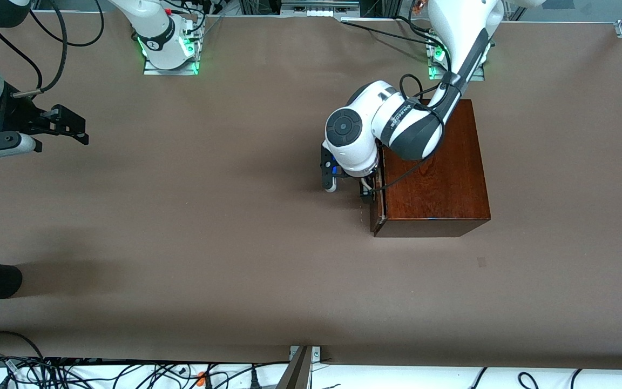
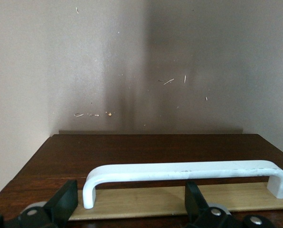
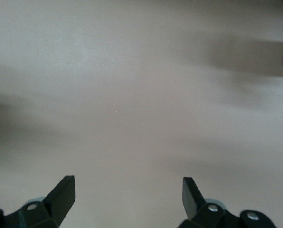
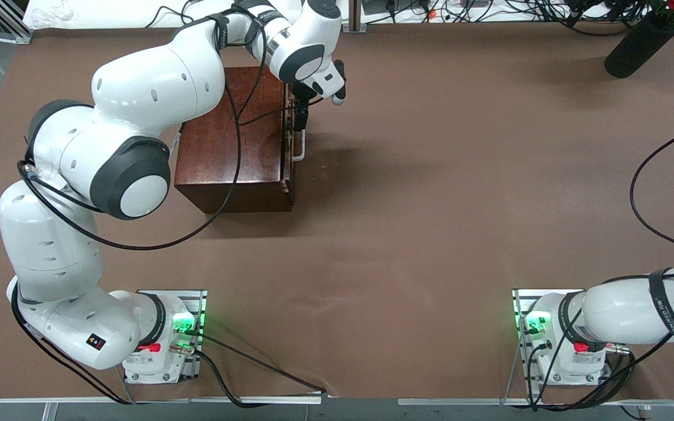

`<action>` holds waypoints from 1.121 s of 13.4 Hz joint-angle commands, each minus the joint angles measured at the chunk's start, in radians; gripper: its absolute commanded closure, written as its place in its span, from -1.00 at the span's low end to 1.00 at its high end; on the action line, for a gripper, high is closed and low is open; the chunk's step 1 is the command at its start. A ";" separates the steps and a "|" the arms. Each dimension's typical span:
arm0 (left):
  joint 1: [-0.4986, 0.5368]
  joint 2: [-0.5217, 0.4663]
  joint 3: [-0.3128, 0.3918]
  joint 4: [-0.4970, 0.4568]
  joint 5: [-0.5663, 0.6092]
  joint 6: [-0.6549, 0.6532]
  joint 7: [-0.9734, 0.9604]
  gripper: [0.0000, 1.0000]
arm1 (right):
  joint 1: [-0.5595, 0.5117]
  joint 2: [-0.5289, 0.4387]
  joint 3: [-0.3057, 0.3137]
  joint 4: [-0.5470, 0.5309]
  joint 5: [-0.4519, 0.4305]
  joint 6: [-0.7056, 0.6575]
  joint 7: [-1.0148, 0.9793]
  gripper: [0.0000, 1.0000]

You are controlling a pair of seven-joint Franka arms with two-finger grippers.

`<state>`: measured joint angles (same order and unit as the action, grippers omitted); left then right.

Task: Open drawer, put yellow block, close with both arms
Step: 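Push the drawer shut into the box with the left gripper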

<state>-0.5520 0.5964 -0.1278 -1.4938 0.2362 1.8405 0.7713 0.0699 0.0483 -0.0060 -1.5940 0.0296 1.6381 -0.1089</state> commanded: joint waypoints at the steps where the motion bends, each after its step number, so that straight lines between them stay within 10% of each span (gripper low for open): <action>1: 0.014 -0.010 0.002 0.000 0.077 -0.040 0.016 -1.00 | 0.004 0.005 -0.005 0.014 0.009 -0.006 0.014 -1.00; 10: 0.006 -0.045 -0.015 0.032 0.063 -0.055 -0.021 -1.00 | 0.004 0.005 -0.005 0.014 0.009 -0.006 0.014 -1.00; 15: 0.134 -0.144 0.002 0.136 -0.148 -0.199 -0.067 -1.00 | 0.002 0.005 -0.006 0.014 0.009 -0.004 0.014 -1.00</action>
<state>-0.5034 0.4919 -0.1203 -1.3935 0.1579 1.6953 0.7239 0.0698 0.0485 -0.0078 -1.5941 0.0296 1.6380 -0.1088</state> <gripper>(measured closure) 0.000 0.000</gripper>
